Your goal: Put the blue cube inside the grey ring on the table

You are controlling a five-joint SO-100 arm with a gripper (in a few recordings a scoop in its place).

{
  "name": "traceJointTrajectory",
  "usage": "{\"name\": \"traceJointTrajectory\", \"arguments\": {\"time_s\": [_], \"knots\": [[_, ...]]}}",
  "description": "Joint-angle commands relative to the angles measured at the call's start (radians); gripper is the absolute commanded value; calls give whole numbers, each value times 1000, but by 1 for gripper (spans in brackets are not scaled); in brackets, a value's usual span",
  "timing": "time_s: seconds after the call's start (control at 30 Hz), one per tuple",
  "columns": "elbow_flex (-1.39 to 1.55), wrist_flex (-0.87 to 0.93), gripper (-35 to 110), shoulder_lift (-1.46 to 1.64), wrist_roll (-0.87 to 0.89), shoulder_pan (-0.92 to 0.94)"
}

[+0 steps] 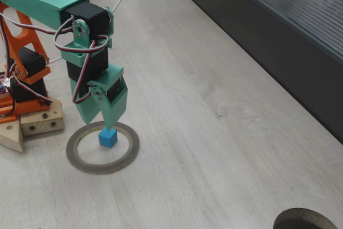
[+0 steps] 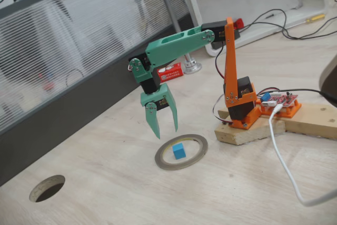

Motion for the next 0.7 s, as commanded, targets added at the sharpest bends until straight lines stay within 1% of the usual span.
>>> {"name": "traceJointTrajectory", "arguments": {"time_s": [0.0,0.17,0.23,0.67], "knots": [[-8,25,25,32,3,15],[-11,25,3,32,3,15],[-11,23,-1,32,3,15],[0,25,0,34,5,14]]}}
